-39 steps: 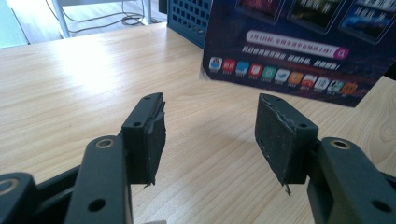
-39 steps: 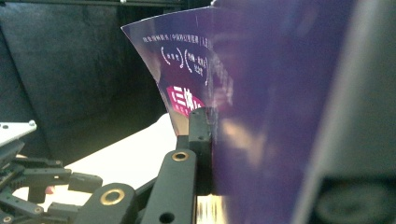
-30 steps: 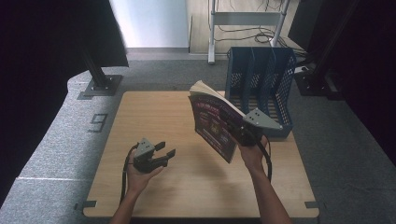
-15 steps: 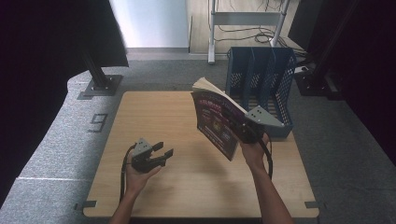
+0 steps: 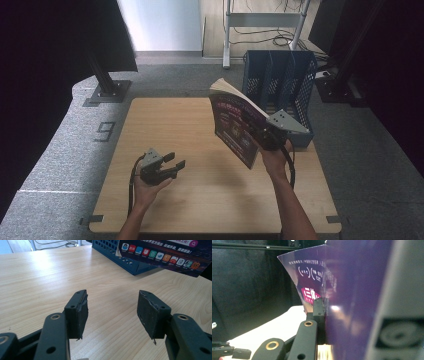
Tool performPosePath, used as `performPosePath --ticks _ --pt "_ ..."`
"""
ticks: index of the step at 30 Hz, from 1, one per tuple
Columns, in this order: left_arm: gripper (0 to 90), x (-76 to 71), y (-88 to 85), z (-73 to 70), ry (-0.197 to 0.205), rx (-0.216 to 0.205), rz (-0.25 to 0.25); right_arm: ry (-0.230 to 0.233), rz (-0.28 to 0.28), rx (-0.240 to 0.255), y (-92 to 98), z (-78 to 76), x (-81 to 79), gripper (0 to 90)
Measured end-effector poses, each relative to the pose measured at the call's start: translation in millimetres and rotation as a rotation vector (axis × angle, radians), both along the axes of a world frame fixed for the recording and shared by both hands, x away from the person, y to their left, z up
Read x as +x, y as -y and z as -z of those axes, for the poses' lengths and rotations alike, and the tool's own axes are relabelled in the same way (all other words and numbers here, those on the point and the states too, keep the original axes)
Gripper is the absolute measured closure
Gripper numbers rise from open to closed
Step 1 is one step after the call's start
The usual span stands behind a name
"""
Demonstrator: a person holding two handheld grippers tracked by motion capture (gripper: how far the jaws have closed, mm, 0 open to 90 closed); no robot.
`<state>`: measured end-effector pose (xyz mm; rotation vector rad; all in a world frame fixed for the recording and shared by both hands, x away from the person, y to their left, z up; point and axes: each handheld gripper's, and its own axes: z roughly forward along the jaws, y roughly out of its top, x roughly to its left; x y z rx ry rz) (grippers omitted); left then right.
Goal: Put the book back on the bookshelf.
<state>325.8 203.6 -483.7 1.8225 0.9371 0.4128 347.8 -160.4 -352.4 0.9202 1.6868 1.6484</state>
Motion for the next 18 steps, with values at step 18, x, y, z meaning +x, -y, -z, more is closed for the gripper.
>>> performPosePath --ticks 18 --pt "42.7 0.2 -0.9 0.5 -0.013 0.005 -0.001 0.016 0.032 0.024 11.7 -17.0 2.5 81.8"
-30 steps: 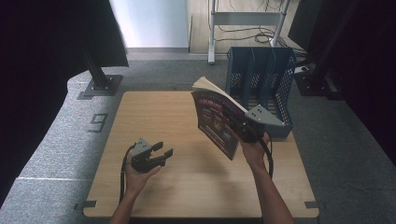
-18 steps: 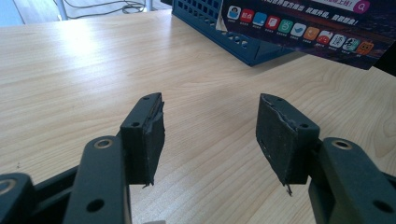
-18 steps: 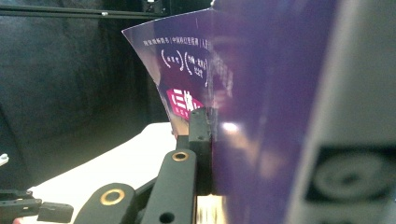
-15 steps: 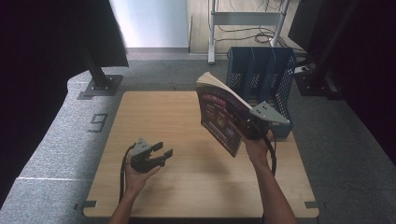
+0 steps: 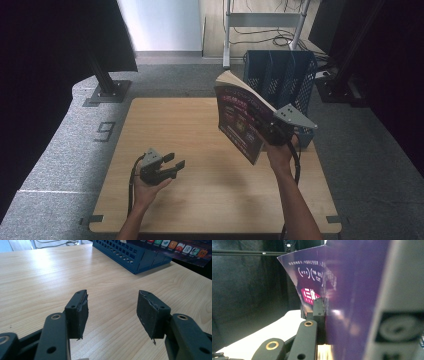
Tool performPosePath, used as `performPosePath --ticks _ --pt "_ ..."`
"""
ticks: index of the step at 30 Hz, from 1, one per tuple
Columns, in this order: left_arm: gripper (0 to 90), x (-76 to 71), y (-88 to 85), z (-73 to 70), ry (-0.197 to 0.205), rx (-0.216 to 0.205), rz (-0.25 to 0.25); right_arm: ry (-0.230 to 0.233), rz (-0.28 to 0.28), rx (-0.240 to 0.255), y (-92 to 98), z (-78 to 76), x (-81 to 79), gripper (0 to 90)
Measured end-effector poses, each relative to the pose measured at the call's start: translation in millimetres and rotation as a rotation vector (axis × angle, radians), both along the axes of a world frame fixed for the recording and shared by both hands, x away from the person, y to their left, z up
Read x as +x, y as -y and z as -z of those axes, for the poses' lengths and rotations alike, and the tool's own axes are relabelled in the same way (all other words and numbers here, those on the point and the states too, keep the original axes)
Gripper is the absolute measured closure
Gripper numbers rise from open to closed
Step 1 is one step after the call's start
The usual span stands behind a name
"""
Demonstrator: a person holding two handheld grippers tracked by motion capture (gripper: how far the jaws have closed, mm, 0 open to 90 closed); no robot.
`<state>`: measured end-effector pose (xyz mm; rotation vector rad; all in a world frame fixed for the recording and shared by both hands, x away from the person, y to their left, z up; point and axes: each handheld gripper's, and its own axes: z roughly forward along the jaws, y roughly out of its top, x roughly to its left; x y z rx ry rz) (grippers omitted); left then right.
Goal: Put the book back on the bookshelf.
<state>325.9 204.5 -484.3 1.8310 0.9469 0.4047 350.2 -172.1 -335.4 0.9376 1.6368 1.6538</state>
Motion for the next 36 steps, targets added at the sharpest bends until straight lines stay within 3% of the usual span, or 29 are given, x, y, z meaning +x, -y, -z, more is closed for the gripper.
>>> performPosePath --ticks 13,36 --pt "42.9 0.6 1.1 1.7 -0.008 0.006 0.004 0.011 0.046 0.008 17.4 -12.8 0.7 81.8" --pt "42.9 0.3 0.0 2.5 -0.012 0.013 -0.005 -0.01 0.14 0.042 50.2 -13.5 12.1 81.8"
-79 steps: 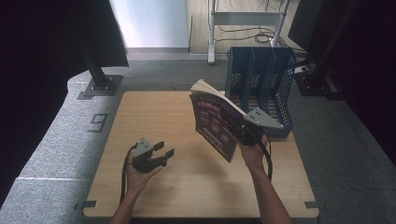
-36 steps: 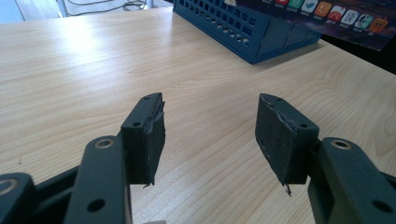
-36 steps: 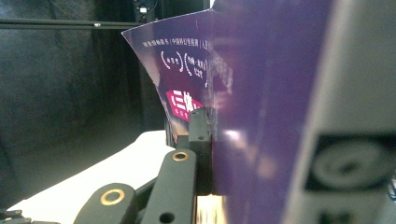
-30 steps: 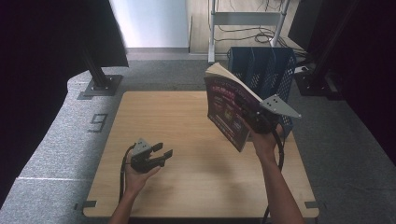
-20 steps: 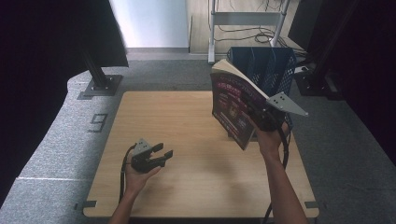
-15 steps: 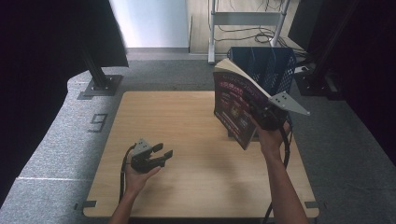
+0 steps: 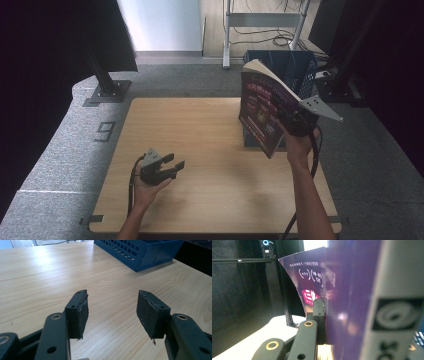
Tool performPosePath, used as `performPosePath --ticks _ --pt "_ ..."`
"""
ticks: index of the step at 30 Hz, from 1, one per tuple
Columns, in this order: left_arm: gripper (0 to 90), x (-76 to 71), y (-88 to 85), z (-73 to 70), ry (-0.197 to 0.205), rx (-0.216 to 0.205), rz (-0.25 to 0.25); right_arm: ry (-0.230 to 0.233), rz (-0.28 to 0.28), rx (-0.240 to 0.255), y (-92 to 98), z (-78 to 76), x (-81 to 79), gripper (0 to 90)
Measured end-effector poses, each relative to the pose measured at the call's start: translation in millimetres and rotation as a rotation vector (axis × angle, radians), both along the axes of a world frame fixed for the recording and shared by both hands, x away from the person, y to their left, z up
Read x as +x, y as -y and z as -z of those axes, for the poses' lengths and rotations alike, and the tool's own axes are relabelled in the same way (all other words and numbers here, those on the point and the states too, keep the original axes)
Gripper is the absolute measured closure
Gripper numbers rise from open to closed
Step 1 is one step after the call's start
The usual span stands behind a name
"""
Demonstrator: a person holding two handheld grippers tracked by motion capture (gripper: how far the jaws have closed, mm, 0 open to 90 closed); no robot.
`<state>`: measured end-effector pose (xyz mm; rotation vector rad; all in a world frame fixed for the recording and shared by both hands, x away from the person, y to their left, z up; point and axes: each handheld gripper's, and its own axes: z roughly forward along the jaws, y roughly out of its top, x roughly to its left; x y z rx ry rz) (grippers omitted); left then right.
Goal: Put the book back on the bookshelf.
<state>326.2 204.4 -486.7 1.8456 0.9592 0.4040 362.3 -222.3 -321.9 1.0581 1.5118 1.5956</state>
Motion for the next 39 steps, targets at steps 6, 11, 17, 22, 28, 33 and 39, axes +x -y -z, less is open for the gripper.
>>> performPosePath --ticks 6,11,17,22,28,33,39 --pt "42.9 0.3 0.1 0.5 -0.003 0.001 0.002 -0.004 0.03 0.001 8.3 -2.6 2.6 81.8" --pt "42.9 -0.1 0.4 0.6 -0.005 0.0 0.001 -0.006 0.051 0.003 12.0 -2.4 6.1 81.8" --pt "42.9 -0.2 0.3 0.5 -0.005 0.001 0.001 -0.014 0.073 0.002 13.8 -0.4 14.3 81.8" --pt "43.3 -1.7 -0.2 -0.9 0.008 -0.004 -0.004 -0.019 0.081 -0.001 12.8 2.5 22.1 81.8" --pt "43.2 -1.3 0.2 -0.5 0.003 -0.003 -0.003 -0.024 0.096 0.005 12.2 4.7 29.4 81.8" --pt "43.0 -1.6 2.0 -0.1 -0.003 0.0 0.006 -0.037 0.111 0.037 14.1 8.0 38.1 81.8" --pt "43.0 -2.4 2.3 -0.9 0.0 -0.005 0.008 -0.05 0.125 0.041 14.6 11.9 45.5 81.8"
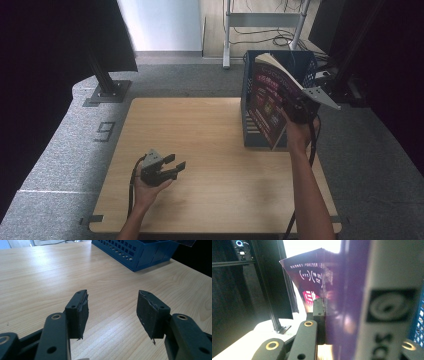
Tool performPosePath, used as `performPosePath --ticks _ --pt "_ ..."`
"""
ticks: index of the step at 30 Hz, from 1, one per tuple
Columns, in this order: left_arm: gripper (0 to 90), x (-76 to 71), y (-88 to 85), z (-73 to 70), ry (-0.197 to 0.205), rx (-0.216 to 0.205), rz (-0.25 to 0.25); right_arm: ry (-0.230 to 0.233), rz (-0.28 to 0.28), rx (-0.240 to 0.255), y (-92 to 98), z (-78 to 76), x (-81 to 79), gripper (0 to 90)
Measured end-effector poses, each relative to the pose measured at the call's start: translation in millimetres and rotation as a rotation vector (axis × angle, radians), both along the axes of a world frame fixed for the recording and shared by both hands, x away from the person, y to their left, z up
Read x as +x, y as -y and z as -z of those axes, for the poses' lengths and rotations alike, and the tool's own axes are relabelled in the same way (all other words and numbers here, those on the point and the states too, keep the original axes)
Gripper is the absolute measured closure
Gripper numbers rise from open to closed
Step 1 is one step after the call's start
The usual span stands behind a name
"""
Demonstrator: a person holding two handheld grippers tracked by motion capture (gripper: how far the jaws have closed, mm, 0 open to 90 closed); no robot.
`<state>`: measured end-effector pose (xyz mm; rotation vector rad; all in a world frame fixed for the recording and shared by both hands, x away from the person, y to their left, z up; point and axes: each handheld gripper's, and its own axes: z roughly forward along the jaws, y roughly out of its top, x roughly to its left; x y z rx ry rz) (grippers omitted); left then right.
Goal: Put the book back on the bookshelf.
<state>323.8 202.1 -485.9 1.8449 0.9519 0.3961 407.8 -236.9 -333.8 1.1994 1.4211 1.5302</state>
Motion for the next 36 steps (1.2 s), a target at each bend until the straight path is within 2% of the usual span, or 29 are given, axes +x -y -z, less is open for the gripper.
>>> performPosePath --ticks 10,23,27,32,36 --pt "42.9 0.2 1.9 1.3 -0.004 0.007 0.006 -0.014 0.025 -0.001 -0.8 5.2 10.4 81.8" --pt "42.9 -0.6 4.7 1.2 -0.004 0.009 0.018 -0.009 0.051 -0.016 -2.1 -4.9 22.4 81.8" --pt "42.9 -1.1 4.0 0.6 -0.001 0.011 0.018 -0.01 0.054 -0.016 -4.0 -5.0 26.8 81.7" --pt "42.9 -1.9 4.0 0.1 0.005 0.015 0.02 -0.017 0.057 -0.043 -8.8 -2.8 34.2 81.8" --pt "42.9 -2.1 4.8 0.7 0.006 0.023 0.018 -0.023 0.057 -0.038 -9.4 -0.9 39.2 81.8"
